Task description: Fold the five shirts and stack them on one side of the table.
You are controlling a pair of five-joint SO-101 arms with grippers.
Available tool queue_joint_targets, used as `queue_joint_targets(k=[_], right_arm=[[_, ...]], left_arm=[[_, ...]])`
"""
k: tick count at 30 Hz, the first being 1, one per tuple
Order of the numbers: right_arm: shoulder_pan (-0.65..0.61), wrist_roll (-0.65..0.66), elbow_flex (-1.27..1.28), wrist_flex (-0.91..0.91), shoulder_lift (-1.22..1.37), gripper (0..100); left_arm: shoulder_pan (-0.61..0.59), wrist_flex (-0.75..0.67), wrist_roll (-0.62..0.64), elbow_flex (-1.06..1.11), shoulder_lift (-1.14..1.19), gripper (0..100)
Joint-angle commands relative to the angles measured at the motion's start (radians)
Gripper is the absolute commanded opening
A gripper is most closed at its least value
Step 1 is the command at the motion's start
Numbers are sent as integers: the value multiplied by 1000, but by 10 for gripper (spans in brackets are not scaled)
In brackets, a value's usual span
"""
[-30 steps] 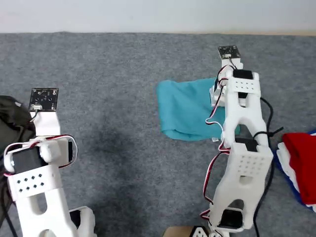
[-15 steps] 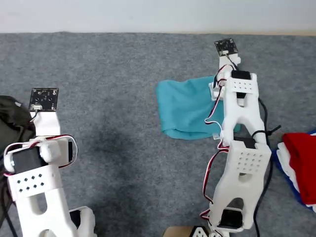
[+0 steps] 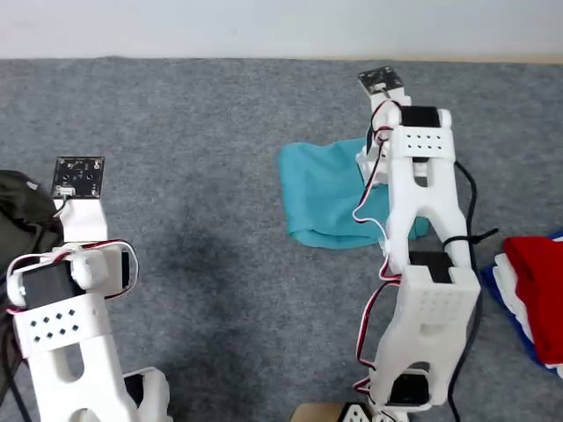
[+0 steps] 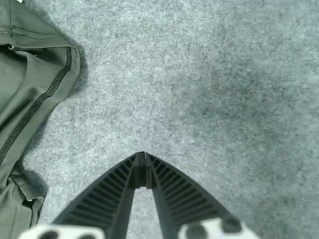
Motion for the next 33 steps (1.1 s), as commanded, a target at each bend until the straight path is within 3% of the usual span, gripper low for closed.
queue_joint_targets(k=[1,6,9,11,20,26,33], right_arm=[[-24,-61,-61,90,-111,90],[-35,-124,-61,180,-119,97],[-50,-149,-58,228,-96,175],[-67,-141,-58,246,-74,212],[-145,-55,-57,305,-56,214],[-137,29,-54,315,-128,212],[-96,34,78,308,-266,212]], left_arm=[[6,9,-6,-4,-21,4],[6,11,-6,-4,-21,4],[6,11,-6,-4,-21,4],[6,11,-6,-5,-21,4],[6,3,-8,-7,-21,4],[9,3,-8,-13,-21,4],[11,31,-6,-91,-23,4]])
